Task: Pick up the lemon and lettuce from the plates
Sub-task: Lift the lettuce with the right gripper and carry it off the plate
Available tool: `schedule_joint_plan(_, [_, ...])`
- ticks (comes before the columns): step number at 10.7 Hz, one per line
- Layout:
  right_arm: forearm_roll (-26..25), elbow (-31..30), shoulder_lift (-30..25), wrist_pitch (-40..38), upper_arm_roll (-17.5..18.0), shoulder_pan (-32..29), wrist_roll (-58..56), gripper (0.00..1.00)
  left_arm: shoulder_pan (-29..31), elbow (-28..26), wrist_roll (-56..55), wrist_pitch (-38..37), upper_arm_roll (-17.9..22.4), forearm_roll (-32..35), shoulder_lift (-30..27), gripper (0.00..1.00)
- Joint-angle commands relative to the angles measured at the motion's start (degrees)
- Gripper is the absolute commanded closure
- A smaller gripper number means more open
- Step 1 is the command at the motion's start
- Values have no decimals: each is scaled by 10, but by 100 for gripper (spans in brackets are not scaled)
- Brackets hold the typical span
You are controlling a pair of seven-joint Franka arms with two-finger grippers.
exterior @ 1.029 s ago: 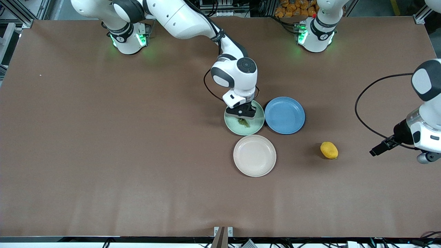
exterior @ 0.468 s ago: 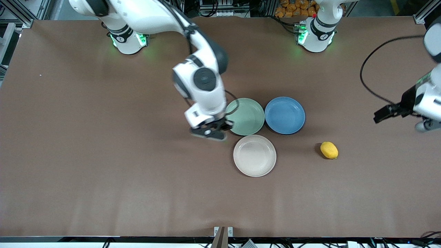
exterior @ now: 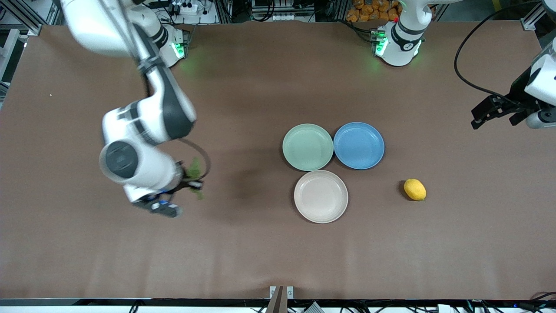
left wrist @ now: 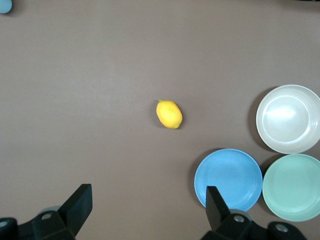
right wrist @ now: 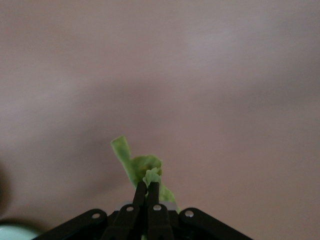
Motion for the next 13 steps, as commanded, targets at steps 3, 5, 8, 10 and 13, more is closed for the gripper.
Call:
schedule_joint_plan(3, [-2,-143,-4,96,10,-77,-62,100,-1,83,51,-79,-11,-13,12,0])
schedule_joint_plan(5, [-9,-192,-4,134,10,-93,-63,100,3,102,53,-119,-9,-13,11,0])
schedule_joint_plan(8, [-17,-240,-2,203,9,-119,-68,100,3,108,56,-141,-9,-13,12,0])
schedule_joint_plan(10, [-7,-238,-14,197,10,-138,-62,1,4,112,55,-141,-8,-13,12,0])
schedule_joint_plan(13, [-7,-236,-107,169,10,-133,-67,0,3,112,56,-140,-9,-14,12,0])
